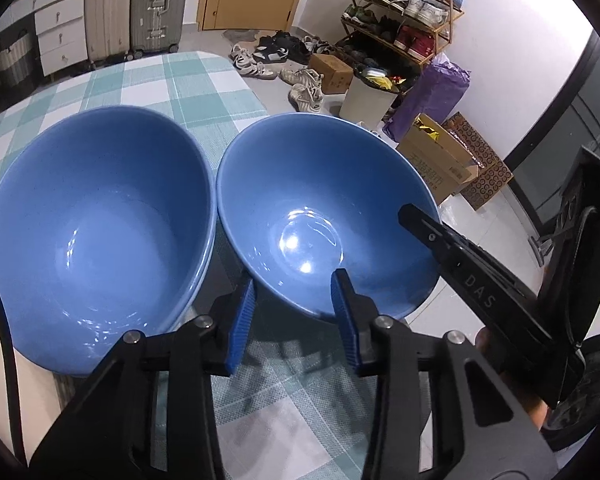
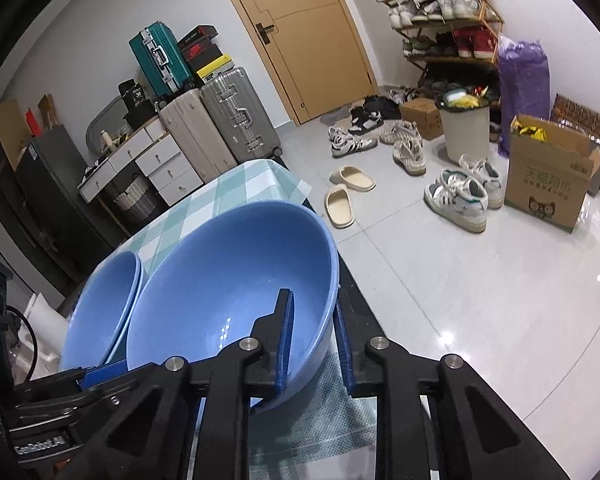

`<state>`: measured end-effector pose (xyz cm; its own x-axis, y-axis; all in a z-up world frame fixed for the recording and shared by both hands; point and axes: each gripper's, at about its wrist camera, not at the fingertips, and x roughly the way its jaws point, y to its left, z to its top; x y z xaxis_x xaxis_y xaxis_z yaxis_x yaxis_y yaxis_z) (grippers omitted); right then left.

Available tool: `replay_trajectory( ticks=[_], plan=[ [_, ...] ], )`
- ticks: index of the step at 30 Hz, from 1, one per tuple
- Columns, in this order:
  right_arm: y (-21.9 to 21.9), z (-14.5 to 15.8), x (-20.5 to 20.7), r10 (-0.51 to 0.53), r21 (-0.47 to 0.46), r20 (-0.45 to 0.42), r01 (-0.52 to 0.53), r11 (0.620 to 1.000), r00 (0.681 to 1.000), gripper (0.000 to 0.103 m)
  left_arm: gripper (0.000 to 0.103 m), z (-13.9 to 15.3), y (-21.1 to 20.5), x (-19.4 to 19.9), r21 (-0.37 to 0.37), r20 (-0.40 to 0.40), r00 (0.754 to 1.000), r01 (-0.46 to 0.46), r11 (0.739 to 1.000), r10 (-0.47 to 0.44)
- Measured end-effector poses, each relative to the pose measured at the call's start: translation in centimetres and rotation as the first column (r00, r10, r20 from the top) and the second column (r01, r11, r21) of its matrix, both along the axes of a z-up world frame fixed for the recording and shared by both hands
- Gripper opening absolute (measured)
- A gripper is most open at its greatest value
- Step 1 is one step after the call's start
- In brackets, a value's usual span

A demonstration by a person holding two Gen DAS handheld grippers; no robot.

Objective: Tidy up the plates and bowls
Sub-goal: 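Close the left gripper on one bowl rim while the right gripper grips the other stack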

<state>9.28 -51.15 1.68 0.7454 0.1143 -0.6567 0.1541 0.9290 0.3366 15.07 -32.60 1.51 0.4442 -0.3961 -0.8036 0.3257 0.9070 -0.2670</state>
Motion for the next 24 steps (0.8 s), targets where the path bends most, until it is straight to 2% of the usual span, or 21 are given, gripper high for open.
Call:
replay_trajectory(
  ticks=[7, 24],
  plan=[
    [0.1, 0.0, -0.1, 0.000, -0.008, 0.000, 0.000, 1.000, 1.000, 0.020, 0.034, -0.1, -0.3, -0.1, 0.039, 0.025, 1.000, 0.010, 0.999, -0.011],
    [-0.4, 1.4, -1.3, 0.002, -0.001, 0.031, -0.002, 1.000, 1.000, 0.020, 0.034, 2.2, 0.2, -0.8, 0.038, 0.086, 0.996, 0.033, 0.999, -0.036]
  ],
)
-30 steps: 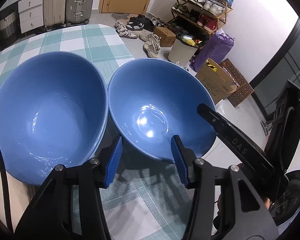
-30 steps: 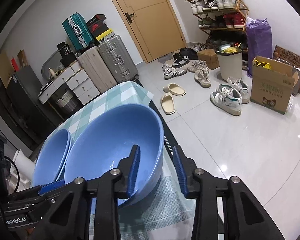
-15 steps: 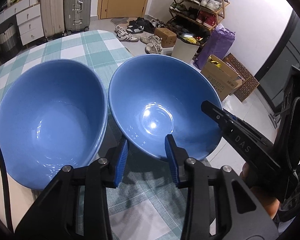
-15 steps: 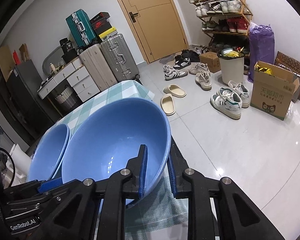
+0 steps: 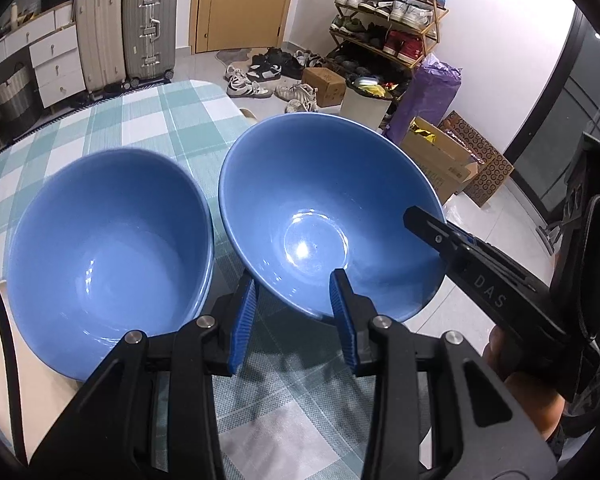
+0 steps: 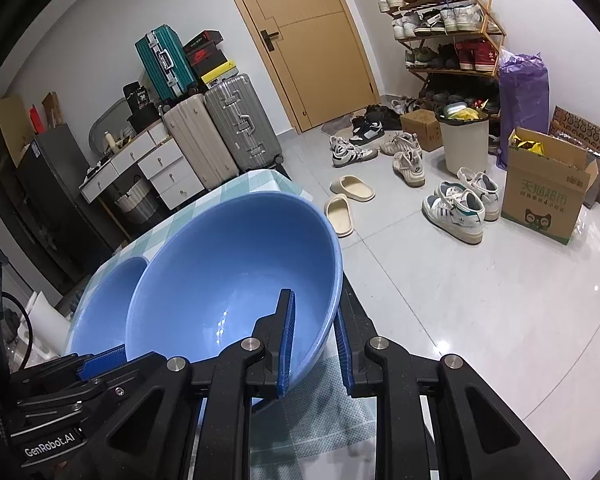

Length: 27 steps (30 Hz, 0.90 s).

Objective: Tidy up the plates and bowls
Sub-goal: 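Close the left gripper on one bowl rim while the right gripper grips the other stack, then lift the left gripper's bowl and nest it into the right gripper's bowl stack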

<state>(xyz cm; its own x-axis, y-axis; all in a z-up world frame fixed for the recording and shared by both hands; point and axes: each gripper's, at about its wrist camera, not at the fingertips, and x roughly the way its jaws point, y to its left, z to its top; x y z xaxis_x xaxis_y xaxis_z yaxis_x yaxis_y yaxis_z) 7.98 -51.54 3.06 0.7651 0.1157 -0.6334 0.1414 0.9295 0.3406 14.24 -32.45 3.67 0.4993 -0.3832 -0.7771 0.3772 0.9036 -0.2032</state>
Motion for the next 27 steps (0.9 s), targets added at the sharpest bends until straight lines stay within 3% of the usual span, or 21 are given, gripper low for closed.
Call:
replay_trajectory(
  ticks=[27],
  plan=[
    [3.6, 6.7, -3.9, 0.054, -0.056, 0.117, -0.047, 0.997, 0.992, 0.023, 0.034, 6.8, 4.0, -3.8, -0.038, 0.125, 0.991, -0.045, 0.998, 0.049]
  ],
)
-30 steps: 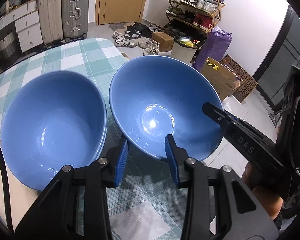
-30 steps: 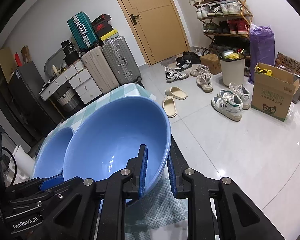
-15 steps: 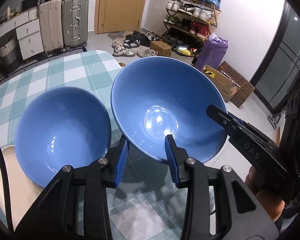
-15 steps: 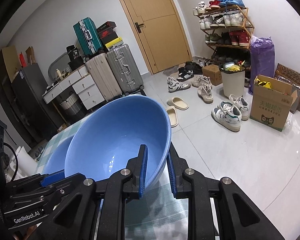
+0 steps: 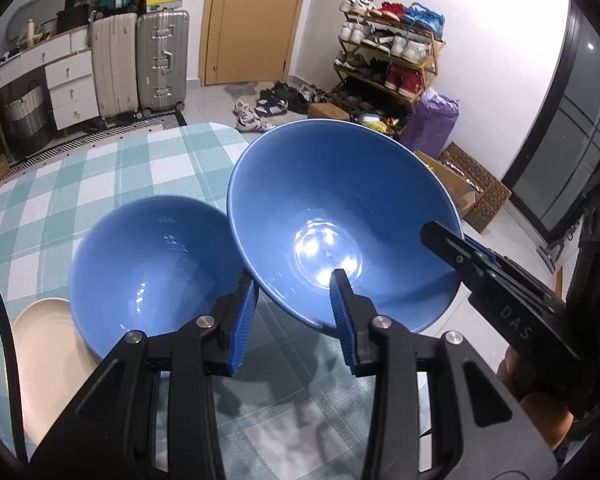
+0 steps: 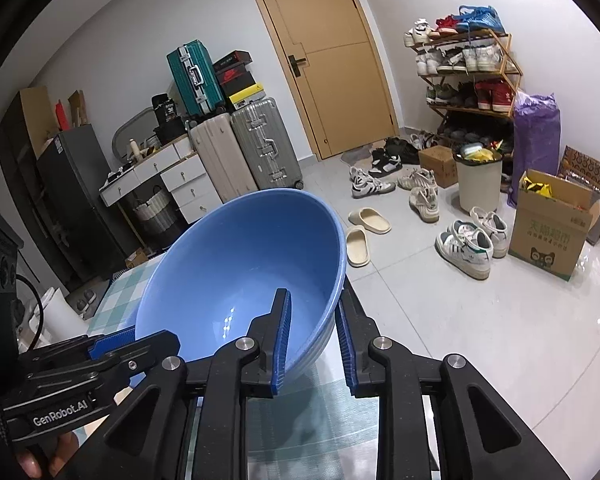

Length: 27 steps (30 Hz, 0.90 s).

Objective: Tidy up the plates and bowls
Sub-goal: 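Lift the left gripper's bowl and nest it into the right gripper's bowl stack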

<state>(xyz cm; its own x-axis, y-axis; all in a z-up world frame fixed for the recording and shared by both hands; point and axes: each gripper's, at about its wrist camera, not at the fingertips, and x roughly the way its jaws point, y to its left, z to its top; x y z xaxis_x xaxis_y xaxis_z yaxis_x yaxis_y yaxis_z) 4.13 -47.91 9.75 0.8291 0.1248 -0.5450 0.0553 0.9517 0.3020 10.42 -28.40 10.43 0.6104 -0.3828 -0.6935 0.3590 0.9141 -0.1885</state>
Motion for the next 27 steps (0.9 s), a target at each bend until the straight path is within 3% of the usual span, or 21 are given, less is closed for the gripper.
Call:
replay_trajectory(
  ticks=[13, 27],
  plan=[
    [3.3, 1.9, -1.2, 0.059, -0.028, 0.049, -0.057, 0.998, 0.997, 0.024, 0.034, 2.3, 3.6, -1.1, -0.038, 0.023, 0.998, -0.050, 0.998, 0.051],
    [5.6, 1.5, -0.5, 0.112, -0.060, 0.039, -0.110, 0.992, 0.993, 0.025, 0.034, 2.9, 6.9, -1.0, -0.042, 0.029, 0.993, -0.112, 0.993, 0.114]
  ],
)
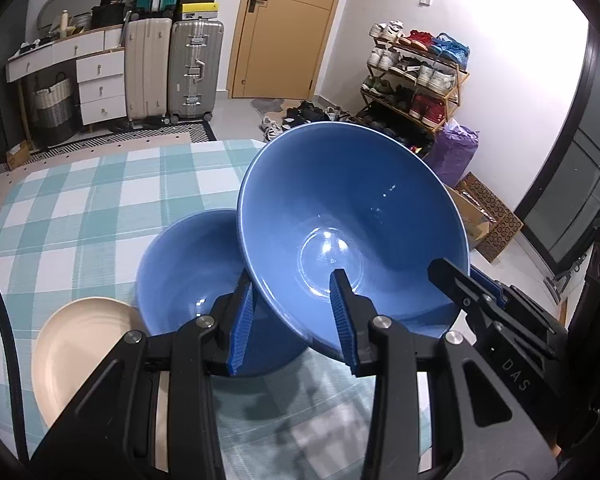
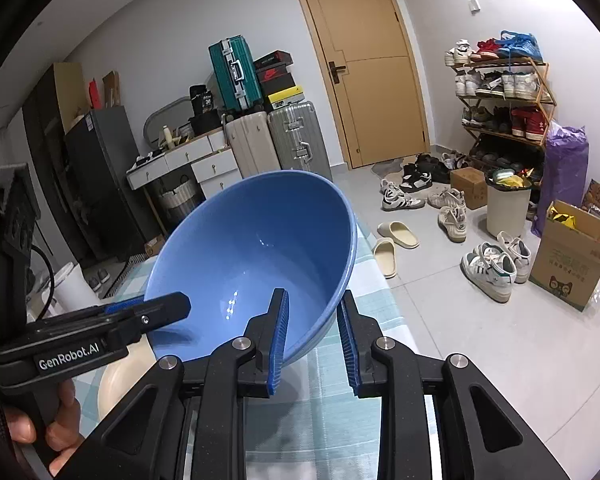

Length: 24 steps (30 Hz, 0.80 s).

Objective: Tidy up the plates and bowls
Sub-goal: 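Lift the left gripper's bowl and nest it into the right gripper's bowl stack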

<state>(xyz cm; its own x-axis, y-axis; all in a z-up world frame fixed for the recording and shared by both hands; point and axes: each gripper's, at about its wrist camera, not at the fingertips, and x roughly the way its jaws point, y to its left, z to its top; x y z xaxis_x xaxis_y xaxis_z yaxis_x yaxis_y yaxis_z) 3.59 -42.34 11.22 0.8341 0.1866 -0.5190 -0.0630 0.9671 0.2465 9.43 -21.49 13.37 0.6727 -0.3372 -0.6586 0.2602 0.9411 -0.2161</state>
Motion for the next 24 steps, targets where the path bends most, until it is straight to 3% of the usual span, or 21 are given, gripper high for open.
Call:
replay_trajectory(
  ticks=[12, 24],
  plan=[
    [3.5, -1.1, 1.4, 0.061, -0.041, -0.022, -0.062, 0.997, 0.998, 0.026, 0.034, -1.1, 3.6, 0.9, -0.007, -0.010, 0.999, -0.047, 0.999, 0.047],
    [5.1, -1.9, 2.9, 0.086, -0.053, -0.045, -0.089, 0.995, 0.995, 0.026, 0.034, -2.4, 4.6, 1.7, 0.014, -0.026, 0.997, -0.067, 0.998, 0.067]
  ],
)
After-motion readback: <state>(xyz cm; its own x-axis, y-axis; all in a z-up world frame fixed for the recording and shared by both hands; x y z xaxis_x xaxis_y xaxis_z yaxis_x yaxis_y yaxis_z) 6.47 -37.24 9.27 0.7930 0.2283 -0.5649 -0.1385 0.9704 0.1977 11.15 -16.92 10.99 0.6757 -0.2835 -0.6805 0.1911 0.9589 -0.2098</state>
